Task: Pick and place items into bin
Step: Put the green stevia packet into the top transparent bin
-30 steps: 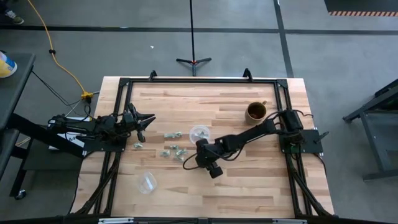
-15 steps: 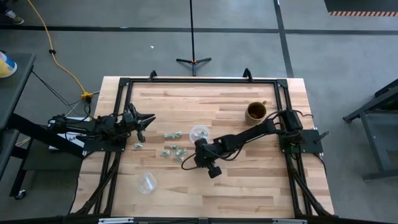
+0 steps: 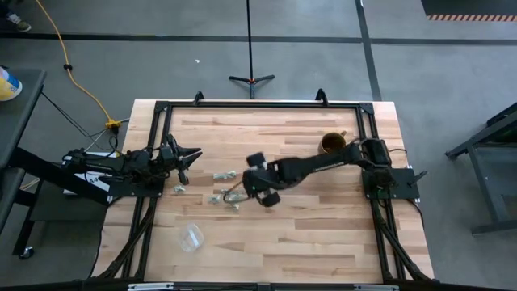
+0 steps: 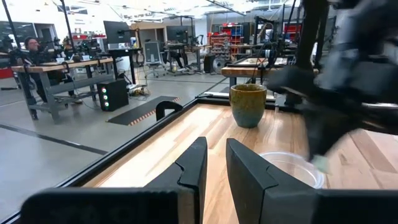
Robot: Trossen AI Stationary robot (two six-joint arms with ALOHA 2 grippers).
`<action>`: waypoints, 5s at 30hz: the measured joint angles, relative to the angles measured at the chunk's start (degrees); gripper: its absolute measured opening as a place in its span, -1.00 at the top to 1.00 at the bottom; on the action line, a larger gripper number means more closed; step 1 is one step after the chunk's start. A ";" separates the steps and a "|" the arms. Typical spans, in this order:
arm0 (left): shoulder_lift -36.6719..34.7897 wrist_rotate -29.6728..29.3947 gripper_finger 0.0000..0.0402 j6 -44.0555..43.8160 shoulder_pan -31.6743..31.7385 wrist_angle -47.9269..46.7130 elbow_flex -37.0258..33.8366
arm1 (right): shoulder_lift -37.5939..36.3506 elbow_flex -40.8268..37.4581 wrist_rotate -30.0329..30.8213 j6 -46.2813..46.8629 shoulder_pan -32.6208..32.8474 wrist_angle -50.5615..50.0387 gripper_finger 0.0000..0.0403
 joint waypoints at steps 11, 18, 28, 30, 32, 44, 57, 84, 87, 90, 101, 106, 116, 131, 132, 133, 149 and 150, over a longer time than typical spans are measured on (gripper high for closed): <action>0.02 0.00 0.52 0.00 0.01 -0.01 0.01 | 0.45 0.05 -12.32 4.53 -6.99 -1.89 0.56; 0.00 0.02 0.52 0.00 -0.01 -0.01 0.01 | 0.43 0.05 -22.14 5.79 -7.34 10.33 -0.02; 0.00 0.00 0.52 0.00 -0.01 -0.01 0.01 | 7.81 -0.04 -28.83 0.84 -4.22 24.69 -0.23; 0.00 0.00 0.52 0.00 0.01 -0.01 -0.01 | 9.28 0.00 -28.79 0.78 -3.86 26.04 -0.22; 0.00 0.02 0.52 0.00 0.00 0.00 0.01 | 10.97 0.07 -28.77 0.78 -3.57 26.94 -0.20; 0.02 0.01 0.52 0.00 -0.01 -0.01 0.01 | 12.84 0.07 -28.10 2.58 -2.77 26.09 -0.02; 0.01 0.02 0.52 0.00 -0.01 -0.01 0.01 | 13.86 0.09 -23.06 1.83 -2.83 23.37 0.29; 0.00 0.02 0.52 0.00 0.01 0.05 0.01 | 0.21 0.18 -14.41 -0.55 -3.65 7.24 0.97; 0.00 0.02 0.52 0.00 -0.01 0.03 0.01 | -0.14 0.18 -11.43 1.01 -4.29 0.15 0.95; 0.01 0.02 0.52 0.00 0.00 0.01 0.01 | -0.12 0.07 -7.69 2.67 -4.94 -7.32 0.98; 0.00 0.02 0.52 0.00 -0.01 -0.01 0.01 | 0.08 0.09 -8.46 8.78 -8.22 -8.50 0.68; 0.02 0.02 0.52 -0.02 0.01 0.01 0.01 | 0.08 0.09 -8.91 9.05 -8.16 -6.74 0.34; 0.00 0.02 0.52 0.00 -0.01 -0.01 0.01 | 0.54 -1.20 -30.93 10.20 -7.09 18.75 -0.08; 0.02 0.63 0.52 0.00 -0.01 -0.03 0.01 | 7.34 -7.62 -17.51 11.39 4.26 40.39 -0.02; 0.02 0.83 0.52 0.00 0.01 -0.01 0.01 | 7.59 -7.62 -15.65 12.20 4.62 40.43 -0.01; 0.02 0.93 0.52 0.00 -0.01 -0.01 0.01 | 8.01 -7.58 -13.67 13.42 4.90 41.25 0.00; 0.02 1.41 0.52 -0.02 -0.01 -0.01 0.01 | 12.97 -7.54 -10.55 25.81 5.13 42.43 0.23; 0.01 1.42 0.52 -0.02 0.00 -0.02 0.01 | 12.97 -7.54 -10.80 25.83 5.13 42.20 0.27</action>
